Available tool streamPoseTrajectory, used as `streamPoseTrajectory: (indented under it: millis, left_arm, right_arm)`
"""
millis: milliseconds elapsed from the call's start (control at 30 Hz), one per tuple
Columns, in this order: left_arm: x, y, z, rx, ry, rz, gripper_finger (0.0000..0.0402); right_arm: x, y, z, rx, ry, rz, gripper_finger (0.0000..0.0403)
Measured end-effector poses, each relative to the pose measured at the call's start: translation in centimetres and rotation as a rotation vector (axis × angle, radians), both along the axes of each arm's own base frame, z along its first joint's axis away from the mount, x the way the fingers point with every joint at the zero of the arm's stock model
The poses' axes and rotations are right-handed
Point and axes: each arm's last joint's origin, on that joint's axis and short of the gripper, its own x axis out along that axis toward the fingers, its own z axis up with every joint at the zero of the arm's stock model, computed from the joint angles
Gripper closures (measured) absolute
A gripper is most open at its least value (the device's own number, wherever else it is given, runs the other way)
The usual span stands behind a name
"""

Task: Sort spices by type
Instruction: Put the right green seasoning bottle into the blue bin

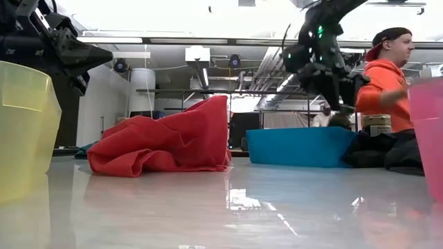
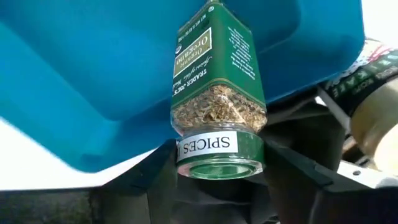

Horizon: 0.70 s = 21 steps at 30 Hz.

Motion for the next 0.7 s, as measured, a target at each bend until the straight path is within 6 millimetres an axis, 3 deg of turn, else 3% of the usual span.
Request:
streamPoseTrajectory:
  millis: [167, 433, 700]
  left_arm:
    - [0.0, 0.0, 0.0, 0.000, 0.000, 0.000, 0.0401]
    - [0.0, 0.0, 0.0, 0.000, -0.001, 0.000, 0.0401]
    - [0.0, 0.0, 0.0, 0.000, -0.001, 0.000, 0.0401]
  right_arm:
    - [-0.2, -1.5, -1.4, 0.027, 0.037, -0.043, 0.0204]
    - [-1.4, -3.0, -1.6, 0.021, 0.047, -0.152, 0.0203]
    - [-2.4, -4.1, -1.6, 0.013, 0.037, -0.213, 0.0120]
